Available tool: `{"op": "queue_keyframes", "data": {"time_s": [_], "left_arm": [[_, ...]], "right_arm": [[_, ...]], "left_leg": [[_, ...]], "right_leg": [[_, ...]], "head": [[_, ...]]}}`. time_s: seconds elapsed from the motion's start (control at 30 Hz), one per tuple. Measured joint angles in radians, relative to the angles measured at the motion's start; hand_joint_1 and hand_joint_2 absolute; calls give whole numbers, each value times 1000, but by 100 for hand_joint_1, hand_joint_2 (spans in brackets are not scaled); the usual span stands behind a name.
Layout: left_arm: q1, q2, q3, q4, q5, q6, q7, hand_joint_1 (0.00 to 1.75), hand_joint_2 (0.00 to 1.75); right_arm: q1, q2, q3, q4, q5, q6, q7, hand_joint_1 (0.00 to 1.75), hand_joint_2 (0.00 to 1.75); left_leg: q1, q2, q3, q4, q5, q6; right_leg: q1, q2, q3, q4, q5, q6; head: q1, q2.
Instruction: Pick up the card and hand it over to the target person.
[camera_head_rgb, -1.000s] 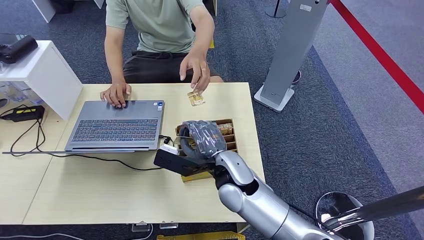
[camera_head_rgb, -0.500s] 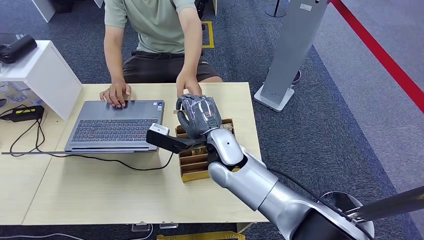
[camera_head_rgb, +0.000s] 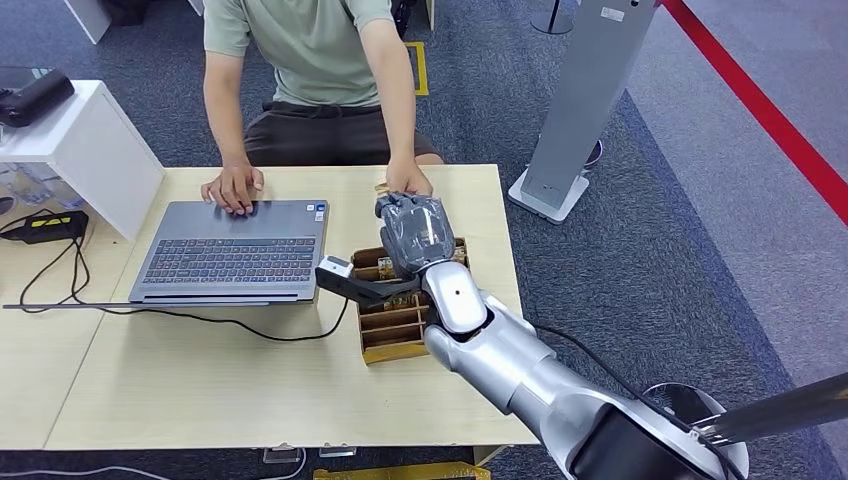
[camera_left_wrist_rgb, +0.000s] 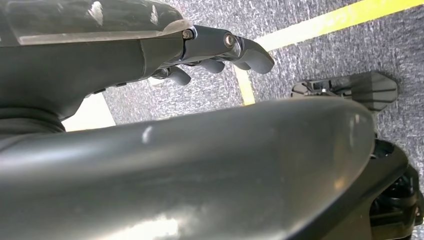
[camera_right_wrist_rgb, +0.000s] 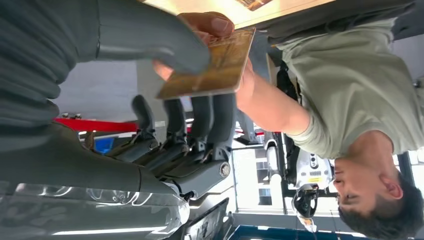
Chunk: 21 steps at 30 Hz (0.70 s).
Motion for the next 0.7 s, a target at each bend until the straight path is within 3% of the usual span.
{"op": "queue_keyframes", "data": {"time_s": [0.23,0.37,0.5,0.7], "left_arm": [[0,0,6,1,12,7,-2,0,0],[1,1,11,1,23,12,1,0,0],[4,0,32,0,47,21,-3,0,0],[7,5,57,-2,76,22,-2,0,0]], "right_arm": [[11,-10,-37,-50,2,-25,-17,0,175],[42,-41,-83,-181,-34,-62,-40,0,175],[155,-106,-159,-478,-198,-69,-112,0,175],[374,-254,-241,-962,-444,-12,-205,0,175]], "left_leg": [[0,0,-1,0,0,0],[0,0,-1,1,0,0],[0,-2,-2,1,0,0],[1,-6,-3,1,0,1]], "right_leg": [[0,0,-1,0,0,0],[0,0,-1,1,0,0],[0,-2,-1,0,0,0],[1,-7,0,-1,-1,1]], "head": [[0,0],[0,0],[0,0],[0,0]]}}
